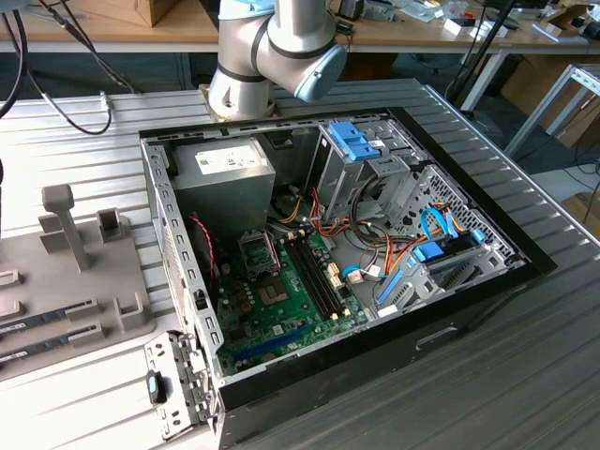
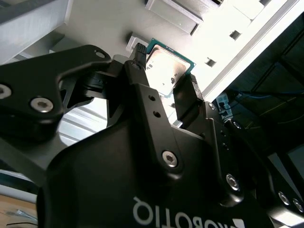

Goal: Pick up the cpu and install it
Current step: 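Pick up the cpu and move it towards the insertion slot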

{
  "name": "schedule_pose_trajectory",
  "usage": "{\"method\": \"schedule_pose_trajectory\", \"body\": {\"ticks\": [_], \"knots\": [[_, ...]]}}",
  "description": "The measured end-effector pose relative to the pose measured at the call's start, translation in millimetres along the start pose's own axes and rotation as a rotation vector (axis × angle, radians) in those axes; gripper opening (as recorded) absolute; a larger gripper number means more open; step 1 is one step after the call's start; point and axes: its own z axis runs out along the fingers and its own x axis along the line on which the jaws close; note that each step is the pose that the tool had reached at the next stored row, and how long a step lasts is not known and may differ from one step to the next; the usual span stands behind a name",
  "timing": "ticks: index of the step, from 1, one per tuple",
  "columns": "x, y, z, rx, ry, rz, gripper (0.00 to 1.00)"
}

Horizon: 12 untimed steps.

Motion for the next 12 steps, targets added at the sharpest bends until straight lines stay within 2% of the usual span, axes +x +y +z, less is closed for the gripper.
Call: {"method": "schedule_pose_trajectory", "body": {"ticks": [12], "knots": [[-0.1, 0.2, -4.3, -0.0001, 0.0000, 0.000, 0.47]]}}
